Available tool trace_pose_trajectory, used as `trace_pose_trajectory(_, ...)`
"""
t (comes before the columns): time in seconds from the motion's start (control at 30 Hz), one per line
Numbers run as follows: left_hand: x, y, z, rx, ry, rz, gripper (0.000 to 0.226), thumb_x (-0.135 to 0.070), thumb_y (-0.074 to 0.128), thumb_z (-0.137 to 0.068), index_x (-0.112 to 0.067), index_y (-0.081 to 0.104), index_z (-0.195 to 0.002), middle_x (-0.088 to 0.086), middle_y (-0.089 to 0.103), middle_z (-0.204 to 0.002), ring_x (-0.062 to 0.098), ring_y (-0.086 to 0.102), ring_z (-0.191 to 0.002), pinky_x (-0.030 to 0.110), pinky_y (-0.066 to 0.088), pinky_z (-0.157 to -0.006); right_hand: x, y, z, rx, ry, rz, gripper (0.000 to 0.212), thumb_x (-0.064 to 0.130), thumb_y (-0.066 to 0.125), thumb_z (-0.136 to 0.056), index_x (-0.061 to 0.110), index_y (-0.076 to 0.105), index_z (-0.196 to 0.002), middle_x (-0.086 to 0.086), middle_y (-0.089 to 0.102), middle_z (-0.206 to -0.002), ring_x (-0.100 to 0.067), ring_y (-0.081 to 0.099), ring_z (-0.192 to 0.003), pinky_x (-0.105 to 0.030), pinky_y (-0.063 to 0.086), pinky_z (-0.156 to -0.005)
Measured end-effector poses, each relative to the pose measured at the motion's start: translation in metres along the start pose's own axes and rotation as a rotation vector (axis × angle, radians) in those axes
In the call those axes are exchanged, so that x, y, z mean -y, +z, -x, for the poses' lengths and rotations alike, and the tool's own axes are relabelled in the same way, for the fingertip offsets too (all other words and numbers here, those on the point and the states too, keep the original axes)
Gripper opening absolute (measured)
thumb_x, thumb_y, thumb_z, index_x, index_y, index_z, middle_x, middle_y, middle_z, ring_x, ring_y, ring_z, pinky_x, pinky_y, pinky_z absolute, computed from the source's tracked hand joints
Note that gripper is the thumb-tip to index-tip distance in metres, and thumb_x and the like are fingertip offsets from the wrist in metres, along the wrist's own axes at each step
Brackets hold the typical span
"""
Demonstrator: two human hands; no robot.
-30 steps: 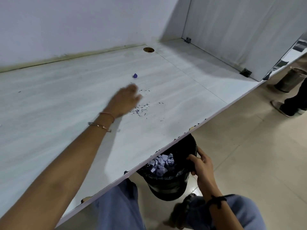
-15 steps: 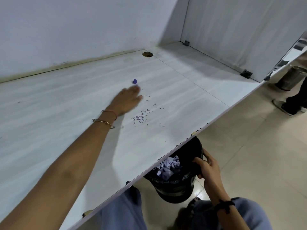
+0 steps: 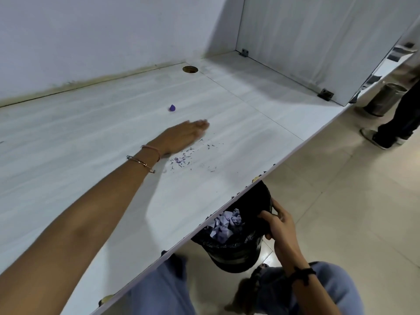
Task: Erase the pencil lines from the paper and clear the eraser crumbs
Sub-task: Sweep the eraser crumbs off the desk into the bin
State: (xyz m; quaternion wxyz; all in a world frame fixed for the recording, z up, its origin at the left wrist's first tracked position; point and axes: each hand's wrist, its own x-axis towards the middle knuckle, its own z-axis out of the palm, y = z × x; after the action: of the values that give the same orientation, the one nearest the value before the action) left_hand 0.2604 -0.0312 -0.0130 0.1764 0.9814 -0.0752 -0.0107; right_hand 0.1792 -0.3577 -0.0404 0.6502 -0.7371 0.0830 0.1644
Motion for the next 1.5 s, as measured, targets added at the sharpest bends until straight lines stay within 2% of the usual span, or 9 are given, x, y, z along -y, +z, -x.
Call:
trace_pose_trajectory(0.2, 0.018, 0.000, -0.020, -0.119, -0.155, -0.122, 0.051, -0.026, 0.021, -0.107, -0.004, 0.015, -0.153, 0.013, 0.018, -0.161, 0.023, 0.017, -0.149, 0.045, 0.022, -0.116, -0.002, -0.006, -0.002, -0.023, -0.005, -0.012, 0.046, -0.012, 0.049, -0.082, 0.012, 0.064, -0.119, 0.011, 0.051, -0.042, -0.003, 0.039, -0.032, -0.013, 0.031, -0.033)
trace_pose_trajectory(0.4, -0.047, 0.022, 0.008, 0.063, 0.308, -0.038, 0.049, -0.033, 0.013, -0.106, -0.021, 0.025, -0.153, -0.012, 0.018, -0.158, -0.005, 0.012, -0.143, 0.021, -0.002, -0.119, -0.004, -0.010, -0.005, -0.027, 0.001, -0.006, 0.047, -0.009, 0.051, -0.081, 0.014, 0.064, -0.119, 0.009, 0.048, -0.042, -0.005, 0.036, -0.032, -0.015, 0.029, -0.033)
trace_pose_trajectory(0.6, -0.010, -0.002, 0.021, -0.185, -0.249, 0.008, 0.047, -0.017, 0.025, -0.105, -0.008, 0.016, -0.150, 0.018, 0.021, -0.159, 0.029, 0.023, -0.147, 0.047, 0.022, -0.114, -0.001, -0.012, 0.002, -0.018, -0.007, -0.036, 0.049, -0.011, 0.050, -0.082, 0.012, 0.062, -0.122, 0.011, 0.050, -0.040, -0.002, 0.039, -0.030, -0.012, 0.030, -0.033)
trace_pose_trajectory(0.8, -0.075, 0.027, 0.044, 0.018, 0.267, -0.045, 0.053, -0.045, 0.016, -0.105, -0.025, 0.024, -0.154, -0.012, 0.018, -0.160, -0.001, 0.008, -0.145, 0.028, 0.007, -0.121, -0.003, -0.013, 0.008, -0.011, -0.007, -0.061, 0.048, -0.013, 0.048, -0.082, 0.010, 0.061, -0.122, 0.011, 0.052, -0.041, -0.002, 0.040, -0.031, -0.013, 0.031, -0.033)
trace_pose_trajectory(0.9, -0.046, 0.008, 0.053, -0.158, 0.070, -0.052, 0.048, -0.044, 0.025, -0.106, -0.031, 0.024, -0.153, -0.021, 0.010, -0.157, -0.006, -0.002, -0.141, 0.021, -0.003, -0.114, -0.003, -0.015, 0.011, -0.005, -0.017, -0.054, 0.047, -0.012, 0.048, -0.082, 0.007, 0.060, -0.123, 0.012, 0.051, -0.042, -0.001, 0.039, -0.031, -0.013, 0.031, -0.033)
trace_pose_trajectory(1.03, -0.017, 0.013, 0.050, -0.090, -0.080, -0.187, 0.053, -0.011, 0.026, -0.105, -0.010, 0.008, -0.155, 0.009, 0.007, -0.163, 0.021, 0.011, -0.150, 0.038, 0.008, -0.119, -0.005, -0.019, 0.014, -0.021, -0.013, -0.064, 0.049, -0.012, 0.050, -0.082, 0.010, 0.061, -0.124, 0.012, 0.052, -0.041, -0.001, 0.039, -0.031, -0.013, 0.031, -0.033)
trace_pose_trajectory(1.2, -0.103, 0.040, 0.067, 0.005, 0.059, 0.092, 0.087, -0.066, -0.013, -0.089, -0.018, 0.017, -0.154, -0.007, 0.013, -0.160, 0.003, 0.011, -0.147, 0.020, 0.001, -0.118, -0.016, -0.017, 0.016, -0.029, -0.008, -0.052, 0.052, -0.009, 0.050, -0.082, 0.015, 0.060, -0.126, 0.007, 0.049, -0.041, -0.007, 0.031, -0.031, -0.017, 0.027, -0.032)
trace_pose_trajectory(1.3, -0.121, 0.038, 0.087, 0.025, 0.092, 0.218, 0.067, -0.051, 0.003, -0.098, -0.018, 0.017, -0.154, -0.013, 0.010, -0.157, -0.003, 0.005, -0.145, 0.013, -0.008, -0.116, -0.019, -0.016, 0.019, -0.012, -0.018, -0.058, 0.050, -0.009, 0.051, -0.082, 0.017, 0.061, -0.124, 0.007, 0.049, -0.041, -0.007, 0.030, -0.031, -0.017, 0.027, -0.033)
trace_pose_trajectory(1.5, -0.057, 0.011, 0.119, -0.304, -0.459, 0.196, 0.062, -0.048, 0.016, -0.104, -0.009, 0.024, -0.152, 0.005, 0.018, -0.161, 0.019, 0.011, -0.149, 0.035, 0.000, -0.121, -0.022, -0.024, 0.022, -0.014, 0.000, -0.086, 0.053, -0.009, 0.050, -0.081, 0.013, 0.058, -0.129, 0.009, 0.051, -0.042, -0.006, 0.032, -0.031, -0.018, 0.028, -0.032)
